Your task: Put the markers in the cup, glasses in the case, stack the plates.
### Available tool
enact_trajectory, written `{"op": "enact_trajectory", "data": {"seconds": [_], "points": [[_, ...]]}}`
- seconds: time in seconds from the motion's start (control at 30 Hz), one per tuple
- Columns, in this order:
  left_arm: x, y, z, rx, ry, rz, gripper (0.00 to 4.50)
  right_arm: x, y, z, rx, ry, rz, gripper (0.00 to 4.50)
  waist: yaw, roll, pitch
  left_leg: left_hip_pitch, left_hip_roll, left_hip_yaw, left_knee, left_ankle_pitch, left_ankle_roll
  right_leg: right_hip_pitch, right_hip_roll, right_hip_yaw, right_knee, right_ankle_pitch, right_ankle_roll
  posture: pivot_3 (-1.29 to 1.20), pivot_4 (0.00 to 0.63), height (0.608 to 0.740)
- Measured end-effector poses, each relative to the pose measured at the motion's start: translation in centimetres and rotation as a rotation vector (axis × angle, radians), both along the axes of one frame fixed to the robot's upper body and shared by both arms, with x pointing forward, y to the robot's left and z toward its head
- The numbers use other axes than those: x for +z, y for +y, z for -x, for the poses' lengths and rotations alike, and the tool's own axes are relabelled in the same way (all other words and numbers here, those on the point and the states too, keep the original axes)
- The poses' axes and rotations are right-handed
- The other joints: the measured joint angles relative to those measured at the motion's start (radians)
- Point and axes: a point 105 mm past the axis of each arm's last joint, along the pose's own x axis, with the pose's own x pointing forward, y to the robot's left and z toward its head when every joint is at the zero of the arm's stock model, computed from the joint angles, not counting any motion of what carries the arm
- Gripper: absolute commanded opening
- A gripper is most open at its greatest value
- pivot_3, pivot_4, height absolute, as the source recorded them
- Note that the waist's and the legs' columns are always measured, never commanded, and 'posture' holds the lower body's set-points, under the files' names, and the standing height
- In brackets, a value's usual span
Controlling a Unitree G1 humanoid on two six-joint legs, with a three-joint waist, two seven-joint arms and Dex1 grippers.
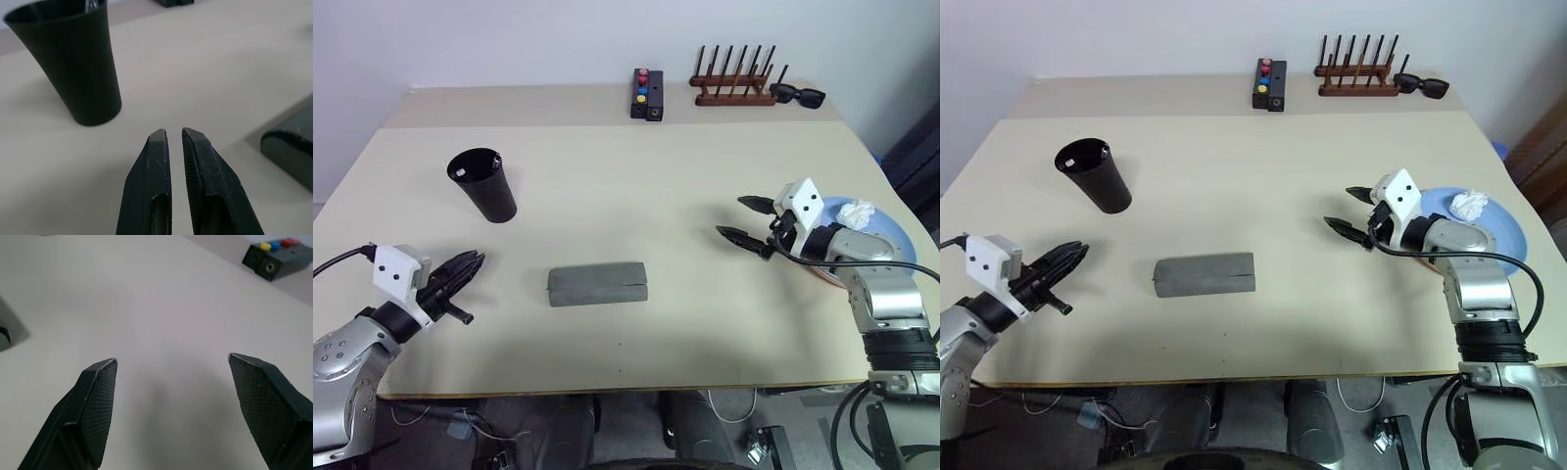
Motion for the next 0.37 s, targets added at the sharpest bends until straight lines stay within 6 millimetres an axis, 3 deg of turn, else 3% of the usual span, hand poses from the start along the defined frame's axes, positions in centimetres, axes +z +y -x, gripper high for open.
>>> {"op": "enact_trajectory", "data": {"seconds": [0.17,0.37], "points": [[0.2,0.4,0.0,0.024,-0.013,-0.004,0.44,0.1,-0.4,-0.6,-0.013,-0.01,-0.005,3.69,-0.002,0.0,0.0,0.0,0.0,0.0,0.0,0.0,0.0,0.0,0.0,0.0,0.0,0.0,0.0,0.0,0.15,0.74],[0.2,0.6,0.0,0.042,-0.015,-0.005,0.44,-0.1,0.6,-1.0,0.01,-0.017,-0.017,3.69,-0.003,0.0,0.0,0.0,0.0,0.0,0.0,0.0,0.0,0.0,0.0,0.0,0.0,0.0,0.0,0.0,0.15,0.74]]}}
